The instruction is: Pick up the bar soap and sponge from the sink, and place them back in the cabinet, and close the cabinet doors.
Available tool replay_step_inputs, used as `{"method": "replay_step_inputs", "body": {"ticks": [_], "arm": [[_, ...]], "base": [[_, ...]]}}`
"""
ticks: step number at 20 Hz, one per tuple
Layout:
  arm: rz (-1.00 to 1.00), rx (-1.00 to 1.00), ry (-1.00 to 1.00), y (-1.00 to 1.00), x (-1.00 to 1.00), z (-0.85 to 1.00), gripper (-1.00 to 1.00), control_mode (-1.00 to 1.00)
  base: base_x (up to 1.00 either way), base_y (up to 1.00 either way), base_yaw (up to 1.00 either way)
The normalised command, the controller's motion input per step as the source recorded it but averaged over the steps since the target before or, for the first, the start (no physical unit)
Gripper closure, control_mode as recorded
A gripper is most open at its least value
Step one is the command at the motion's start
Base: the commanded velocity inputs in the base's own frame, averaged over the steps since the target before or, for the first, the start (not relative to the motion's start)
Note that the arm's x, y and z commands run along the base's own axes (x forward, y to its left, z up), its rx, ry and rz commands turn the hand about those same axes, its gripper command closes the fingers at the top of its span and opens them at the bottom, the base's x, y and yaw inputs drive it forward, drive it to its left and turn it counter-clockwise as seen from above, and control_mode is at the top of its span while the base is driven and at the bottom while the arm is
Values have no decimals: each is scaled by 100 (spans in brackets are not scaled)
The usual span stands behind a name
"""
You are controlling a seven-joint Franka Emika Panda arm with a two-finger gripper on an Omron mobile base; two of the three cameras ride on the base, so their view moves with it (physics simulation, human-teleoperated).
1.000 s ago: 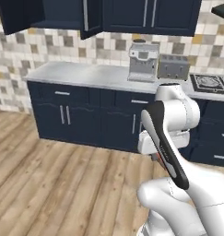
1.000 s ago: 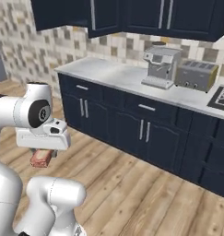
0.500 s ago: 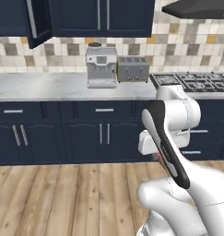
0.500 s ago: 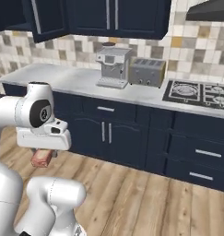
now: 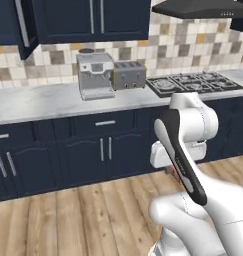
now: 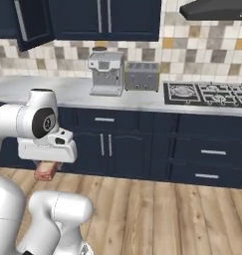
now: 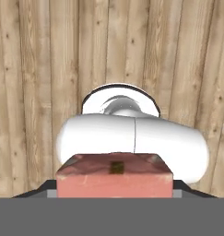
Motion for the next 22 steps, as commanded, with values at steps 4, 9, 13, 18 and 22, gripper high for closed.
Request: {"method": "replay_step_inputs", "body": {"ticks": [4, 9, 13, 18, 22], "arm": [[0, 0, 0, 0, 0, 0, 100, 100], [0, 0, 0, 0, 0, 0, 100, 100], [0, 0, 0, 0, 0, 0, 100, 100], [0, 0, 0, 0, 0, 0, 100, 100], [0, 0, 0, 0, 0, 0, 100, 100]], "base": [[31, 86, -30], [34, 86, -11], [44, 75, 0], [47, 46, 8], [42, 53, 11]]}}
